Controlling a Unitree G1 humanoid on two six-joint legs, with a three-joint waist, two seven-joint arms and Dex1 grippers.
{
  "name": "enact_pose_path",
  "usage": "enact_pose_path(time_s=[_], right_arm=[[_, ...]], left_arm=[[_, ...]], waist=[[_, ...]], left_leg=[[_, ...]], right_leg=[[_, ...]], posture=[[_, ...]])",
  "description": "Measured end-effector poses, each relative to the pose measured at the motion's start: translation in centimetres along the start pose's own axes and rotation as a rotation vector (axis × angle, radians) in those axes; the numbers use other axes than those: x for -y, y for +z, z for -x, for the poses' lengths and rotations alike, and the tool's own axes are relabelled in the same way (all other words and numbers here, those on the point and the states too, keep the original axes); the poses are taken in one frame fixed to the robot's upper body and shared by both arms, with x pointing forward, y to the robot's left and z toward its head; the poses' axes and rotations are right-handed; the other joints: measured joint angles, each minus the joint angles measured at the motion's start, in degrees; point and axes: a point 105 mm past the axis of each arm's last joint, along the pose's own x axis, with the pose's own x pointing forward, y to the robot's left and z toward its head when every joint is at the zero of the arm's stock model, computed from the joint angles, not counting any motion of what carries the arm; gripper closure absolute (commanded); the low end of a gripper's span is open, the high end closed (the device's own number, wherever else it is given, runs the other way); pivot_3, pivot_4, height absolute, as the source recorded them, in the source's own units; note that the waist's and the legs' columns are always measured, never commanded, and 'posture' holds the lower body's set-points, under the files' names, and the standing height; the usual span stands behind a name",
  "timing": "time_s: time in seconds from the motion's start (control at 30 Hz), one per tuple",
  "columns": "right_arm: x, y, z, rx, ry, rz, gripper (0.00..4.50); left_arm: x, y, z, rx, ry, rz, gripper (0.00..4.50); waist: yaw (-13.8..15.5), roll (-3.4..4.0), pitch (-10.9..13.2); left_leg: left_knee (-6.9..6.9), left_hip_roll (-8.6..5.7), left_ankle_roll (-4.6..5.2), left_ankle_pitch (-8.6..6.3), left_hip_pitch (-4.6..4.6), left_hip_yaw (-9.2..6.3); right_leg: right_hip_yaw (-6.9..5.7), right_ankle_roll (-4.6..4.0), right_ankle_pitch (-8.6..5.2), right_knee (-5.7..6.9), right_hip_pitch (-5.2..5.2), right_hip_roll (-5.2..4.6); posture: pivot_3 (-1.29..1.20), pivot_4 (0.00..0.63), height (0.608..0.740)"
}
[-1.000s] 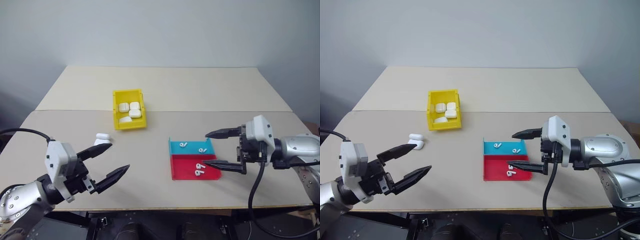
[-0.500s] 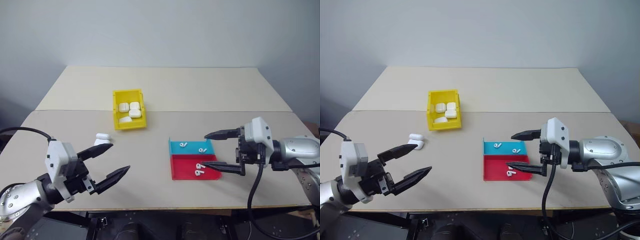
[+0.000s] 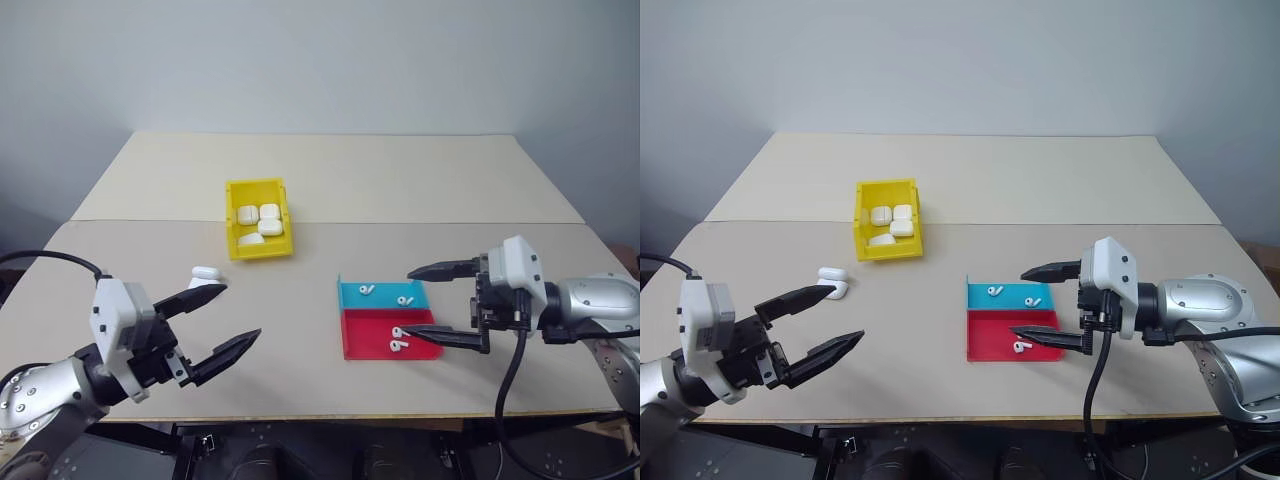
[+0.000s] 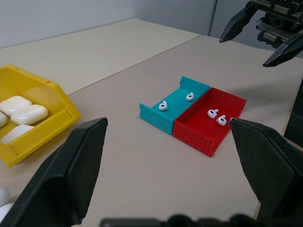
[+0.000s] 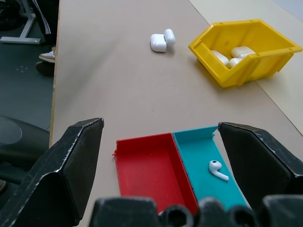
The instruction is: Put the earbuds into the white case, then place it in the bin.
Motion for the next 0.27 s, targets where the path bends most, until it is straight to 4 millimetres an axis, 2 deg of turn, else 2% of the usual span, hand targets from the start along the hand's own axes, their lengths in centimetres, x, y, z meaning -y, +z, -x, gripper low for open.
enact_pose_path(time_s=[0.27], right_arm=[[0.04,0.0,0.0,0.0,-0.003,0.0,0.02]], left_arm=[[-0.01,0.08,-0.03,0.001,-0.002,-0.005,0.0]], waist=[[0.0,0.0,0.0]], left_leg=[[0.0,0.0,0.0,0.0,0.0,0.0]], right_leg=[[0.0,0.0,0.0,0.0,0.0,0.0]], posture=[[0.0,0.15,0.74]])
